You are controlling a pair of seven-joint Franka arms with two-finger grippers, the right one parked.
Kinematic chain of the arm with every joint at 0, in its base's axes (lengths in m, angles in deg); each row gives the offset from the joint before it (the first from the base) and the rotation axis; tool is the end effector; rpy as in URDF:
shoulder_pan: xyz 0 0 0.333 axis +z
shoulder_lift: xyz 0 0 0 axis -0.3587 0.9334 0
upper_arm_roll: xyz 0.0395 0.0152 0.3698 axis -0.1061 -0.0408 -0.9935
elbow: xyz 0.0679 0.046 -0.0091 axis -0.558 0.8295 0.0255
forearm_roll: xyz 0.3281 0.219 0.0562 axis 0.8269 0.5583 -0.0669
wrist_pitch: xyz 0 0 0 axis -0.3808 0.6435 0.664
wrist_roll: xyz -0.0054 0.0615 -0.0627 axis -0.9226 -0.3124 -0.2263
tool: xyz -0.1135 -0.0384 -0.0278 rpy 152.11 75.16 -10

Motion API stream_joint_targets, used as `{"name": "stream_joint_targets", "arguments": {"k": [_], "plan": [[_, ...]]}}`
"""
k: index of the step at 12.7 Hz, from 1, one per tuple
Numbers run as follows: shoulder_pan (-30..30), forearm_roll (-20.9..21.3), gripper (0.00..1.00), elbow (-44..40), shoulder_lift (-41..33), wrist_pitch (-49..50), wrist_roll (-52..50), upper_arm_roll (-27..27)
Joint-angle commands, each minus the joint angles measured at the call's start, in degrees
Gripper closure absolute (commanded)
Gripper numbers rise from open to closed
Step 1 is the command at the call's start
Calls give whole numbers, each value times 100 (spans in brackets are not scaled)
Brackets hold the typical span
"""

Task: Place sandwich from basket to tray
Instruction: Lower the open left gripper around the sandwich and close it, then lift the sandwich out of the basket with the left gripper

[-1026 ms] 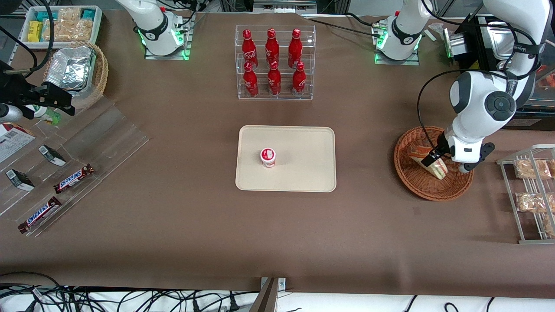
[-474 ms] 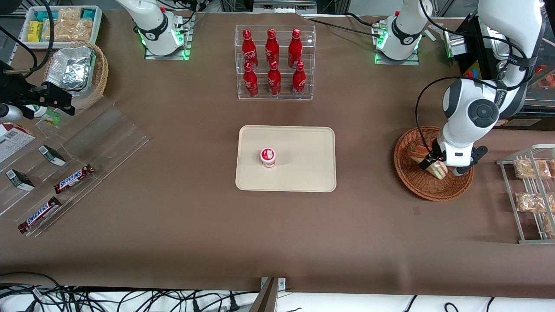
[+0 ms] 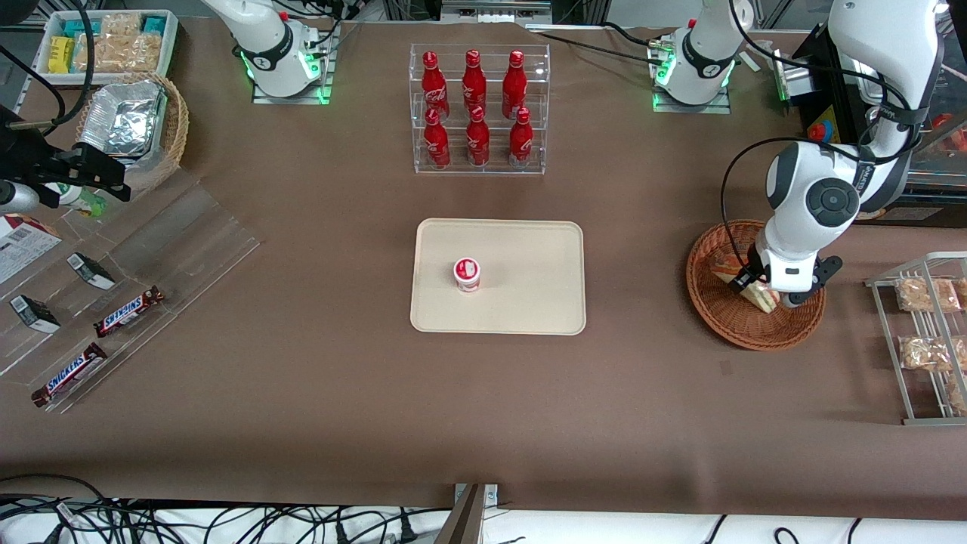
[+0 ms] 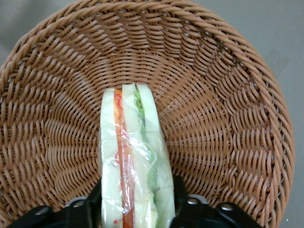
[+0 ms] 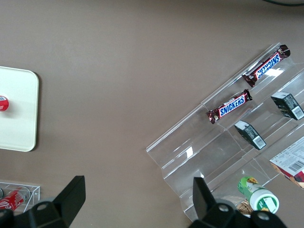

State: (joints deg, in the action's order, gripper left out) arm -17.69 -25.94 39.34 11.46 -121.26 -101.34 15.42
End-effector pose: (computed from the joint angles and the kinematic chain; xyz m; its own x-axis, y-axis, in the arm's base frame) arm 0.5718 0.0096 0.2666 0.7587 0.6458 0.0855 0.6515 -0.7519 -0.1011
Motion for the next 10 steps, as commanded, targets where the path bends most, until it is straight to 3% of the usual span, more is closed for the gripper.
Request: {"name": "stream_joint_targets", "arguments": {"k": [1, 3, 7, 10], "plan": [[-8, 291, 100, 62, -14, -22, -47, 3], [10, 291, 100, 44, -101, 66, 24, 11], [1, 204, 100, -332, -567, 1134, 506, 46], [-34, -392, 100, -1095, -726, 2172, 1234, 108]]}}
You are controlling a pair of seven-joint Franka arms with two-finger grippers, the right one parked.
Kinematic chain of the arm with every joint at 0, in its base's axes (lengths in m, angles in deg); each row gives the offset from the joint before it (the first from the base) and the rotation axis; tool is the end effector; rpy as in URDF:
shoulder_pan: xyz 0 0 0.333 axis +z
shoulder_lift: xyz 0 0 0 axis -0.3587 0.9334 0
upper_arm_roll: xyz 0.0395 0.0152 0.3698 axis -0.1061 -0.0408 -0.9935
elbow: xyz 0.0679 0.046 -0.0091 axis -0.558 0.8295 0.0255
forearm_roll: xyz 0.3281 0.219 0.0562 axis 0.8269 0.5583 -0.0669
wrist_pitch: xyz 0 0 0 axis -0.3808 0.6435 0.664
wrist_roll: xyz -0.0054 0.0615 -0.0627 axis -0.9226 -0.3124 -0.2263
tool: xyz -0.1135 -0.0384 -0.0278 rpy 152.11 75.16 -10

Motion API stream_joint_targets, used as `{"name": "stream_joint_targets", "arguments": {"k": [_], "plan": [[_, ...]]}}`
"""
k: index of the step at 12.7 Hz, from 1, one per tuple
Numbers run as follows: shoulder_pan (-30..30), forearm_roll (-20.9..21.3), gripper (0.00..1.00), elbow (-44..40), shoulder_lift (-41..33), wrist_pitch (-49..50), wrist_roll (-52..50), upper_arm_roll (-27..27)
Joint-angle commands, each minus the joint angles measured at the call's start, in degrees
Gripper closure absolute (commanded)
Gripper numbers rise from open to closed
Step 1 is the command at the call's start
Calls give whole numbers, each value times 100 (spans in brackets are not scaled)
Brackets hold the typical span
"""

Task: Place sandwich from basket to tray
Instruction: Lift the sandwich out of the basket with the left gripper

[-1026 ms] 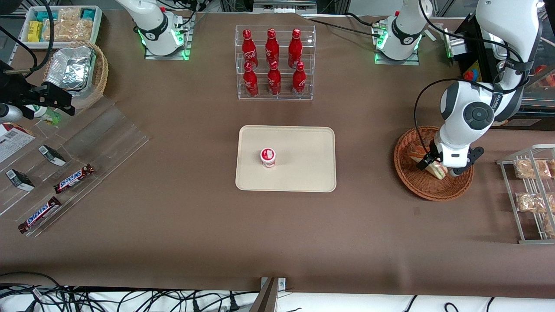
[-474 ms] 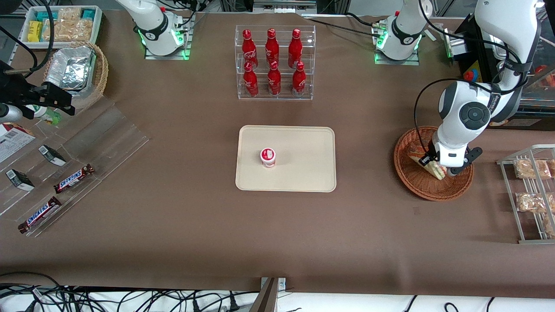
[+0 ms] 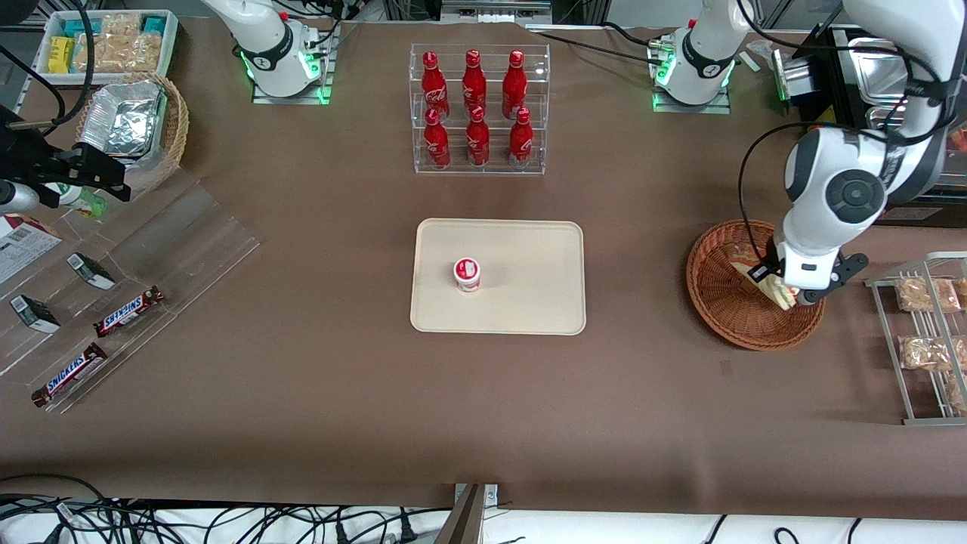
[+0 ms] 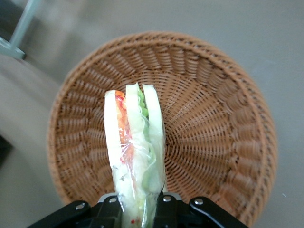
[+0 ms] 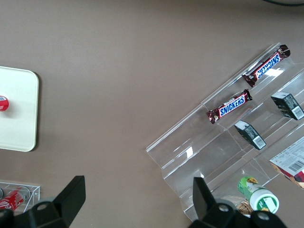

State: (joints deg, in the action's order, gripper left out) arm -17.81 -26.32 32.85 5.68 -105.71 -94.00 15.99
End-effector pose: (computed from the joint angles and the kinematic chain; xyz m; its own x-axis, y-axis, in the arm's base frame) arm 0.5822 0.0131 0.3487 0.8194 0.5705 0.0564 0.5705 -0.8019 -0.1774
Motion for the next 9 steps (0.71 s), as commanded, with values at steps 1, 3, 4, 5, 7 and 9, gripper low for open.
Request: {"name": "stream_joint_targets", "arguments": {"k": [1, 3, 4, 5, 7, 9], "plan": [[-22, -478, 100, -753, -149, 1021, 755, 60], [-22, -776, 100, -1359, -157, 1734, 1291, 60], [-22, -969, 100, -1684, -157, 2085, 1563, 60], [-22, -1067, 100, -1992, -149, 2419, 1819, 60], [-57, -1190, 100, -2381, -149, 2817, 2154, 77], [-58, -1208, 100, -2479, -157, 2949, 2627, 287]]}}
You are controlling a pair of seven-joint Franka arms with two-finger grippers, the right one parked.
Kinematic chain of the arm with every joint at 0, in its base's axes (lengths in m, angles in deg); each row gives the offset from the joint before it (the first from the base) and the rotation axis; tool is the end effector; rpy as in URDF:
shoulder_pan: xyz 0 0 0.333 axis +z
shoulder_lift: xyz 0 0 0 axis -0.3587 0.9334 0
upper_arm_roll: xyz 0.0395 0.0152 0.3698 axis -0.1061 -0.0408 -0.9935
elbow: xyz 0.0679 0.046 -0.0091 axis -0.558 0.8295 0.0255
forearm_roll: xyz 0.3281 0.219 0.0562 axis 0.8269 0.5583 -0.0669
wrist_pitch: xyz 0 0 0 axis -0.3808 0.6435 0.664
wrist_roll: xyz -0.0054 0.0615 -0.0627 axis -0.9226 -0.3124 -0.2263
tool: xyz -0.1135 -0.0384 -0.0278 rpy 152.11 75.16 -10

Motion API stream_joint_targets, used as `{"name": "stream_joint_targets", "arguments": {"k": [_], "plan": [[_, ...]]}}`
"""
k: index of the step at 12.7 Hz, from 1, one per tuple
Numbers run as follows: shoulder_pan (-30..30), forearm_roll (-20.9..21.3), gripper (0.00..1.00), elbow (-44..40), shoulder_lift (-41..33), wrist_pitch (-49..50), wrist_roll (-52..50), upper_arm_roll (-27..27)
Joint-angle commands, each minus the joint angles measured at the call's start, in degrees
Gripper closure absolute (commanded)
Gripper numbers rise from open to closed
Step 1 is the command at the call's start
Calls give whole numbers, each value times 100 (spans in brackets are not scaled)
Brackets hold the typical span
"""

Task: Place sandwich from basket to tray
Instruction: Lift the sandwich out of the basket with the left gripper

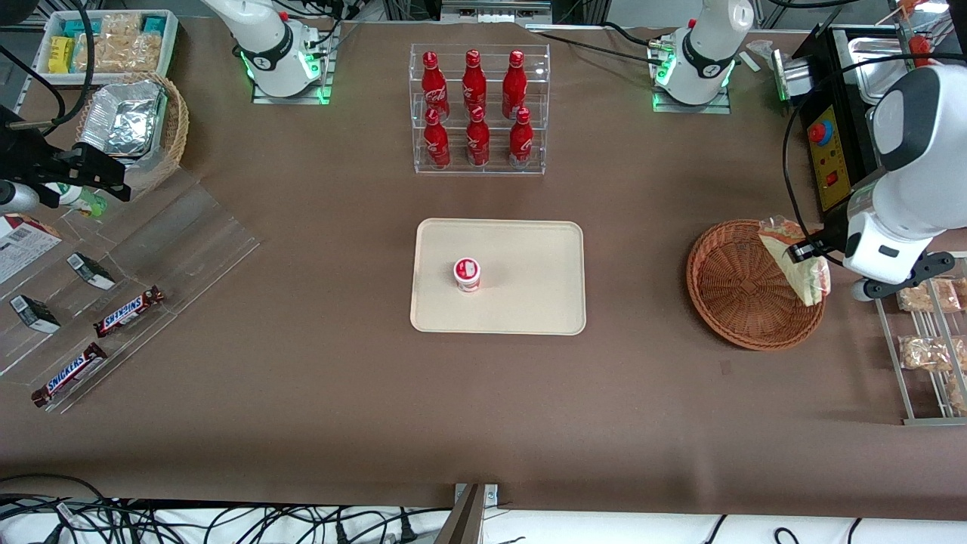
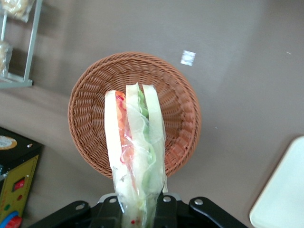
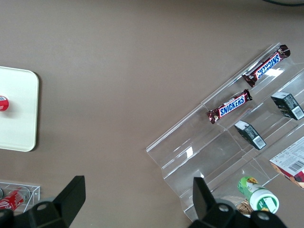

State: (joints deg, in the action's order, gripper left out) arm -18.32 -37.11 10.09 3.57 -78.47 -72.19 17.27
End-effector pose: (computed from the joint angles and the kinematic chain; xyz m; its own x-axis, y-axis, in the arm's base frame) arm 0.6165 -0.0082 0.5136 0.9359 0.3408 -0.0888 0.3345 -0.9391 -0.0786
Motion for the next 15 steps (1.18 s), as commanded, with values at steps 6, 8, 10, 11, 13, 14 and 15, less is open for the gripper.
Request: {"name": "stream_joint_targets", "arguments": {"k": [6, 8, 10, 11, 13, 14, 15], "plan": [[-7, -436, 100, -203, -192, 226, 1591, 984], [-15, -752, 100, -203, -175, 191, 1599, 1266], [-24, -894, 100, -203, -113, 139, 1591, 1652], [-24, -903, 100, -203, -61, 51, 1547, 1802], [-33, -903, 100, -186, 44, -90, 1424, 2066], [-33, -894, 100, -151, 98, -212, 1215, 2189], [-51, -859, 100, -81, 168, -474, 969, 2330]]}}
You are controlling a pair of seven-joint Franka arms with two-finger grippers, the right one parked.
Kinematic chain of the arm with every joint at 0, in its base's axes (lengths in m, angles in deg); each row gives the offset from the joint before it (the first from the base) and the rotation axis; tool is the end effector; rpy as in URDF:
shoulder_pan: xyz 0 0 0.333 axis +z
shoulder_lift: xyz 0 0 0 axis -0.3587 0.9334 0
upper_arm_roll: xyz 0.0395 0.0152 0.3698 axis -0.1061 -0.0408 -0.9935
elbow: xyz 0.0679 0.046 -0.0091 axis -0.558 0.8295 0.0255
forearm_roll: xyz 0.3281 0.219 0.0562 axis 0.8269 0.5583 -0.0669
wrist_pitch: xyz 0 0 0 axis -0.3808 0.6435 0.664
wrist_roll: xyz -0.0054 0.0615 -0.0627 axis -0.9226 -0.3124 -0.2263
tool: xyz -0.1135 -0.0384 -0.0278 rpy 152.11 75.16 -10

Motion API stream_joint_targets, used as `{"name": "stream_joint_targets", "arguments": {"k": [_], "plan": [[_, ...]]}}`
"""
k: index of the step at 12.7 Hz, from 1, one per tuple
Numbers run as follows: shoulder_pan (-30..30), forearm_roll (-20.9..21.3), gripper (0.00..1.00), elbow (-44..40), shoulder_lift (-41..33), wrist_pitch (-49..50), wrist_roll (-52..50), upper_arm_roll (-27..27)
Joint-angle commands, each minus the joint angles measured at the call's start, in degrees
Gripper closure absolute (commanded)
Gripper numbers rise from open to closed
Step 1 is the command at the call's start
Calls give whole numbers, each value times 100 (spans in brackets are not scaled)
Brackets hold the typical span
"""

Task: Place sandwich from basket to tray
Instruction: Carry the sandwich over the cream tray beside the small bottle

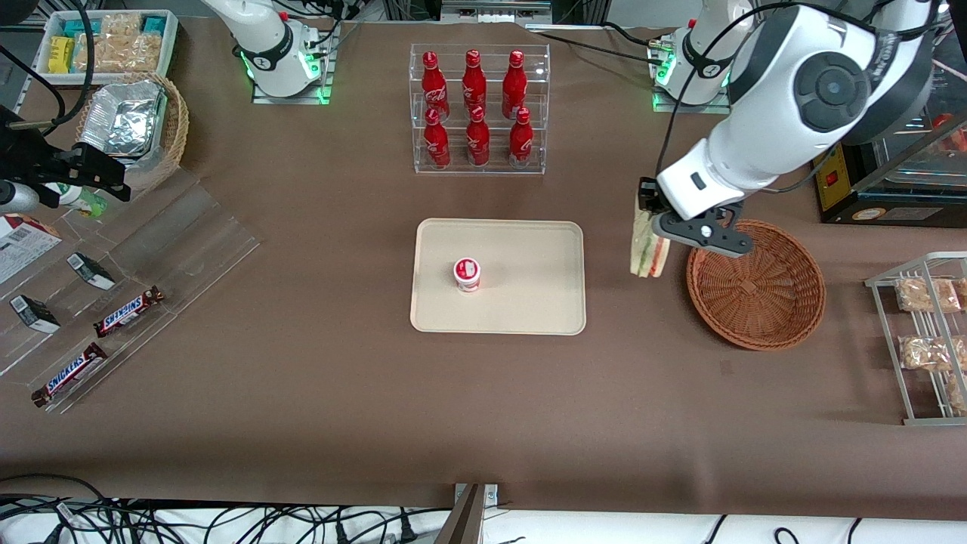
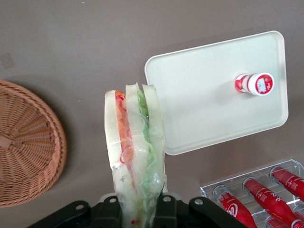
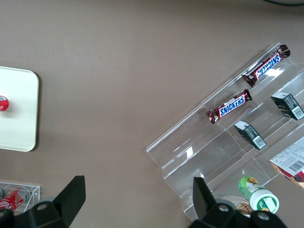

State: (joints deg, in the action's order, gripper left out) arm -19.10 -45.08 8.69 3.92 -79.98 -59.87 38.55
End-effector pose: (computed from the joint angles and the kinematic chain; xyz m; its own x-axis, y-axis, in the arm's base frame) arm 0.5742 -0.2389 0.5344 0.9725 -0.2192 -0.0785 -0.2062 -0.9674 0.1474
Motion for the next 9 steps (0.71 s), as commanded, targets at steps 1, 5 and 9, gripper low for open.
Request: {"name": "stream_joint_targets", "arguments": {"k": [1, 5, 9], "plan": [[1, -10, 100, 129, 238, -526, -543, 300], [-394, 307, 100, 698, 388, -1596, -1257, 327], [-780, 815, 100, 1202, 712, -2460, -1985, 327]]}}
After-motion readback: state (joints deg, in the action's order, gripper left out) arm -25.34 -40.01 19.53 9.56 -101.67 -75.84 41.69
